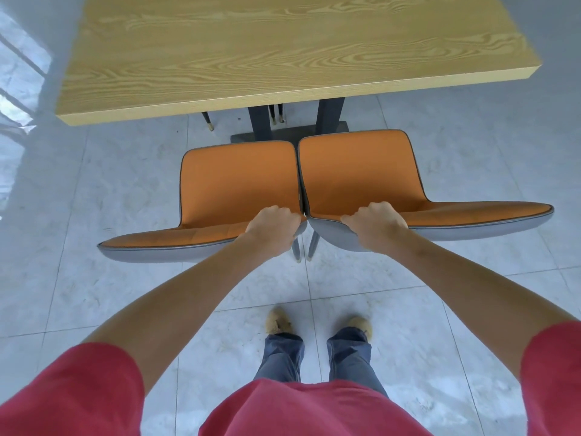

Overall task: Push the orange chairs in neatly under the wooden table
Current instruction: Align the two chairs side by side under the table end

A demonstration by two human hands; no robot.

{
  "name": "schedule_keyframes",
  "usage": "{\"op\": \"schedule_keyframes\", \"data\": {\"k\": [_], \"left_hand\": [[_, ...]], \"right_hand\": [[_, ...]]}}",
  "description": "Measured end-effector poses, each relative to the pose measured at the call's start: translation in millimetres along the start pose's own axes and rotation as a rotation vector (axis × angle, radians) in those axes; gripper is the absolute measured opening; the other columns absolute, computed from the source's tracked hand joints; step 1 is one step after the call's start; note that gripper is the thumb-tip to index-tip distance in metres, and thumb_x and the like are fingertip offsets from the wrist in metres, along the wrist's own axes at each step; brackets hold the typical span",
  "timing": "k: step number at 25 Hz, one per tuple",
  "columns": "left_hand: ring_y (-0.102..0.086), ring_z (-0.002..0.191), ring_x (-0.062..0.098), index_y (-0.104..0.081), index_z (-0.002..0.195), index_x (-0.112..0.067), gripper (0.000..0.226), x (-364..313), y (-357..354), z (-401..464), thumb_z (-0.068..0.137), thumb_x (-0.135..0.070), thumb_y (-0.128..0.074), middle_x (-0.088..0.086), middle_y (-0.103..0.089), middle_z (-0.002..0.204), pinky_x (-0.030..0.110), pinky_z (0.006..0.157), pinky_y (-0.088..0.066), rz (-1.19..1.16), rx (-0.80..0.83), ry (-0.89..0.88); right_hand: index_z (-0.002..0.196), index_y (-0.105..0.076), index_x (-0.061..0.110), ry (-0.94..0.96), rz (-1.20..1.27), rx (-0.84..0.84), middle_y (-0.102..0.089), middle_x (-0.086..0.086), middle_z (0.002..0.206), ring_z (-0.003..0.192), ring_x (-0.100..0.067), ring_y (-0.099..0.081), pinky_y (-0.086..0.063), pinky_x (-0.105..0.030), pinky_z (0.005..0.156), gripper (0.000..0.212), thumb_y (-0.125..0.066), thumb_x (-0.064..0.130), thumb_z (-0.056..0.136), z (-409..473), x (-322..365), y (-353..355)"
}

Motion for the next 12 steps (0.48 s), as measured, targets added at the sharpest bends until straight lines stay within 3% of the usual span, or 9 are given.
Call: {"op": "schedule_keyframes", "data": {"k": [3, 8, 12], "left_hand": [[-0.061, 0.098, 0.028, -0.058, 0.109, -0.004, 0.023, -1.4, 2.4, 2.1, 0.098, -0.020, -0.046, 0.012, -0.066, 0.105, 0.029, 0.068, -0.037, -0.019, -0.010, 0.036], [-0.061, 0.097, 0.030, -0.056, 0.110, -0.004, 0.028, -2.3, 2.8, 0.1, 0.098, -0.026, -0.044, 0.013, -0.065, 0.104, 0.031, 0.068, -0.038, -0.033, 0.003, 0.064], [-0.060, 0.086, 0.029, -0.059, 0.106, -0.003, 0.027, -0.7, 5.9, 1.9, 0.096, -0.023, -0.044, 0.014, -0.066, 0.099, 0.032, 0.066, -0.041, -0.082, 0.001, 0.116]], "right_hand": [[0.120, -0.056, 0.014, 0.000, -0.025, 0.003, -0.069, -0.007, 0.103, 0.093, -0.024, -0.066, -0.037, -0.027, 0.059, 0.031, -0.045, 0.004, 0.093, -0.3, -2.1, 0.7], [0.113, -0.060, 0.013, 0.015, -0.018, -0.013, -0.070, -0.006, 0.100, 0.090, -0.023, -0.066, -0.038, -0.027, 0.057, 0.027, -0.046, 0.004, 0.092, 1.4, -2.7, -1.2], [0.114, -0.058, 0.012, 0.002, 0.022, -0.003, -0.068, -0.007, 0.102, 0.083, -0.025, -0.061, -0.035, -0.026, 0.053, 0.026, -0.046, 0.004, 0.092, 0.0, -5.5, -1.1]]}}
Point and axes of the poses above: each hand's wrist, its own z-axis towards the middle knuckle, its own y-axis out of the back of the hand, x = y × z, the point moved 5 cm from there along z, towards the middle knuckle
